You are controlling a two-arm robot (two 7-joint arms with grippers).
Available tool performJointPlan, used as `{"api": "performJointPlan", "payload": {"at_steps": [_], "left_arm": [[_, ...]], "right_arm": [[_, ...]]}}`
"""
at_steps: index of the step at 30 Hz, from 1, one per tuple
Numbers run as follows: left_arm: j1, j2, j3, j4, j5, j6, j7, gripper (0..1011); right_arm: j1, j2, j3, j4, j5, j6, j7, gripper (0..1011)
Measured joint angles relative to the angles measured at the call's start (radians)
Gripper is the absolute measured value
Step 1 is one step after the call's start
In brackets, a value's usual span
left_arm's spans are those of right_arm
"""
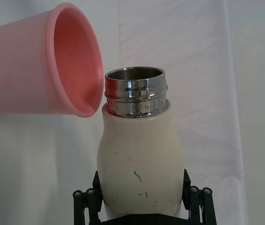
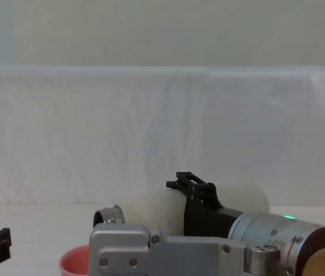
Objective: Grasp the thermos with one hand and pour water into the cup lid.
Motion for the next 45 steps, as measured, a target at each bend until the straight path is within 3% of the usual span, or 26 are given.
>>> {"api": "performJointPlan", "payload": {"at_steps": [45], "left_arm": [[0.0,0.0,0.0,0.0,0.0,0.0,0.0,1001]], "right_arm": [[0.006,0.014,-0.012,-0.017,-0.037,0.009,0.006,961]]}}
